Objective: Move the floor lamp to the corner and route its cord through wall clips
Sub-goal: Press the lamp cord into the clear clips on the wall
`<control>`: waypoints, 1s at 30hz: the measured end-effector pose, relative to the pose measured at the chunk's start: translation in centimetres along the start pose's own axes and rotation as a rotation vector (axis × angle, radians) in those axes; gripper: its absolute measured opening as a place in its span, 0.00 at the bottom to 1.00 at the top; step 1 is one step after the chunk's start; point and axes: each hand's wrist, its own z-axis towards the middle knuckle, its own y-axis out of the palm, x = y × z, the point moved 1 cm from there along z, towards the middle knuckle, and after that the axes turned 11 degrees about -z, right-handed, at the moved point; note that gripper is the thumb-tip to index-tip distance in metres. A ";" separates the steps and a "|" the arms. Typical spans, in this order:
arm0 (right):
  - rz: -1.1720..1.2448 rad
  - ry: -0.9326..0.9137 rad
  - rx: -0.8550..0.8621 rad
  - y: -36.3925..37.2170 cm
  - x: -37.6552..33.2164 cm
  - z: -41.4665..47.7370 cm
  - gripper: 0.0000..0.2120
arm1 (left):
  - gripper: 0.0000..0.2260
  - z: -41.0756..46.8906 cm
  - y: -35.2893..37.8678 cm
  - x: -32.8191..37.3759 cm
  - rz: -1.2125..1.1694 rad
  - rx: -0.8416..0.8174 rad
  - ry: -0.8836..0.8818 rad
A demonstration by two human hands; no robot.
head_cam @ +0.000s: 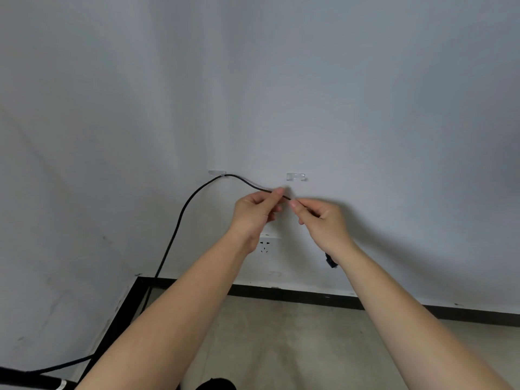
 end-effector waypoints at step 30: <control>-0.334 -0.035 0.378 -4.2 -0.1 1.7 0.12 | 0.06 -0.1 3.0 0.6 -0.517 0.197 -0.135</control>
